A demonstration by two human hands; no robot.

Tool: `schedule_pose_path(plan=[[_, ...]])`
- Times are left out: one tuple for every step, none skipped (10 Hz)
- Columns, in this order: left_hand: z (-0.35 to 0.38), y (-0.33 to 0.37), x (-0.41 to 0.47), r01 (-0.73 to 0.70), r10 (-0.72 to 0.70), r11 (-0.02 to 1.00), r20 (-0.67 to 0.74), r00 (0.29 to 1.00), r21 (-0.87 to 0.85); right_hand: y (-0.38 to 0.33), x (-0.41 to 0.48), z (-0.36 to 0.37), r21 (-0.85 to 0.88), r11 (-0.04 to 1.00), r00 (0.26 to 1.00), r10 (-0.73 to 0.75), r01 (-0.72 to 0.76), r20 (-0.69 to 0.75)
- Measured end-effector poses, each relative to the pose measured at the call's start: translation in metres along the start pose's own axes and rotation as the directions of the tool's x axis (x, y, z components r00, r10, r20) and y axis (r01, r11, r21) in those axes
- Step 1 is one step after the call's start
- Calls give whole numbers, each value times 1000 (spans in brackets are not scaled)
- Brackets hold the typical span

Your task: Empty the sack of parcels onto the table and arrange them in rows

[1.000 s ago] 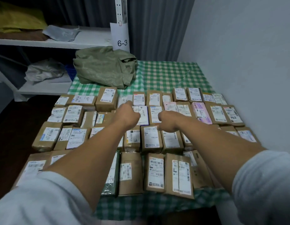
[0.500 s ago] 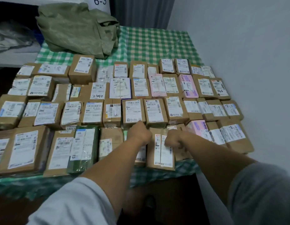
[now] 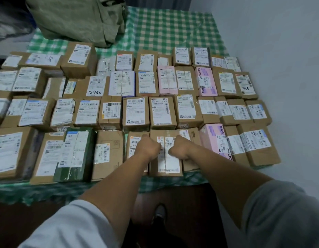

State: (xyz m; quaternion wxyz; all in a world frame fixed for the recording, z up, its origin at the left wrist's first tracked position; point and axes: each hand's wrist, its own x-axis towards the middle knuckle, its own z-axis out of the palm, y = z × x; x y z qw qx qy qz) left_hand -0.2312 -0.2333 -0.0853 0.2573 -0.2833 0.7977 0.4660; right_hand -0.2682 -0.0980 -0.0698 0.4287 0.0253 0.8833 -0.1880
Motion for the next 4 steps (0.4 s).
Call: schedule_pose_path(plan=[[3,0,7,-1,0,999,-9,1000,-52,2,3,-4,-17,1000,1000,-16,16,-20],[7,5,12,-1,0,997,-16,1000,-73,5,3,-5,-23,1000,999,-15,14,-43],[8,3,14,-4,3,998,-14,1000,-69,6,6,-3,-48,999,998,-27,25,-59],[5,5,12,0,-2,998,-30,1000,-60,4,6,-7,-75,997,994,-38,30,-99]])
